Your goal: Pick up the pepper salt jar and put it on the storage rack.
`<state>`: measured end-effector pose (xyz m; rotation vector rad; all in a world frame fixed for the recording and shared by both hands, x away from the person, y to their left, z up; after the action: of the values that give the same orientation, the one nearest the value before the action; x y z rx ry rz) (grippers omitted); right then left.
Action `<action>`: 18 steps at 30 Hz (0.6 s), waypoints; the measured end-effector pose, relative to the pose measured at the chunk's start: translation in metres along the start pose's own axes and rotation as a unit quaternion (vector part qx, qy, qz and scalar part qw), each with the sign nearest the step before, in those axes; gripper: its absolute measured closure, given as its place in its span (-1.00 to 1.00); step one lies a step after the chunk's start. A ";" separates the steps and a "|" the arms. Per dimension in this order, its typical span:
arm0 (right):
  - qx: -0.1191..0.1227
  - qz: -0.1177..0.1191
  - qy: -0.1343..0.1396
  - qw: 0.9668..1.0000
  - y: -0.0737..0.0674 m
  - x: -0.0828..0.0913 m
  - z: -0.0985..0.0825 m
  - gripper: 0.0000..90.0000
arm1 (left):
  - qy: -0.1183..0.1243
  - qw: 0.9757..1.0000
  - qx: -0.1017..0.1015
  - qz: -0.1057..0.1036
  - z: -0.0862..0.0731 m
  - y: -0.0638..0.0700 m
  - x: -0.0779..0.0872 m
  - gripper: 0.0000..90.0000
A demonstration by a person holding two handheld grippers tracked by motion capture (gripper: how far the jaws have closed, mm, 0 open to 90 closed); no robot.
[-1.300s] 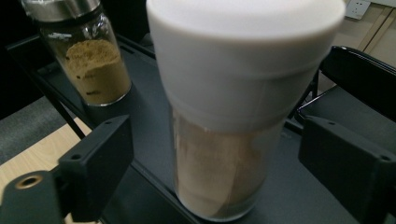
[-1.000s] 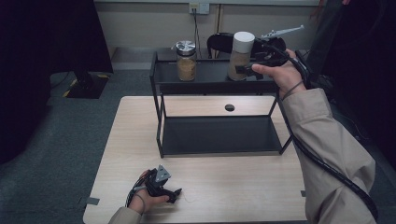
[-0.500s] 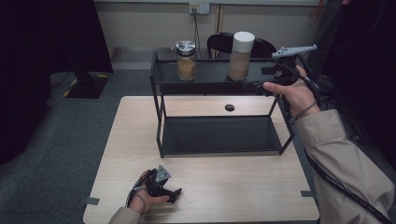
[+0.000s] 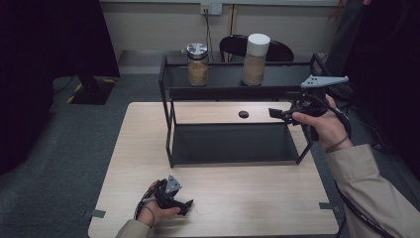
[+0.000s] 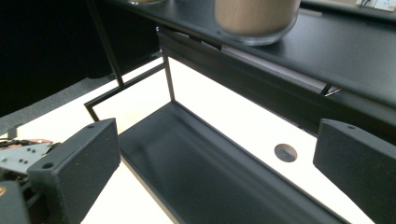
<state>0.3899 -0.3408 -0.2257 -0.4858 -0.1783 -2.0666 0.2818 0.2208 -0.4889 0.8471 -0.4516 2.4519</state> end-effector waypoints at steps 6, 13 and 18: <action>0.000 0.006 0.002 1.000 -0.002 0.004 -0.022 -1.00 | 0.000 1.000 0.000 0.000 0.000 0.000 0.000 -1.00; -0.004 0.015 0.007 1.000 -0.007 0.005 -0.046 -1.00 | 0.000 1.000 0.000 0.000 0.000 0.000 0.000 -1.00; -0.002 0.023 0.004 1.000 -0.012 0.006 -0.062 -1.00 | -0.001 1.000 0.000 0.000 0.000 0.000 0.000 -1.00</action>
<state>0.3600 -0.3588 -0.2791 -0.4791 -0.1559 -2.0237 0.2819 0.2207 -0.4888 0.8481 -0.4530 2.4512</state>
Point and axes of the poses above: each handheld gripper's, and its own axes: x roughly backward along the jaws, z roughly out of its top, y roughly to its right, the point moved 2 cm from there along -x, roughly forward along the jaws, and after that the axes turned 10 degrees about z, right-handed, at the moved point
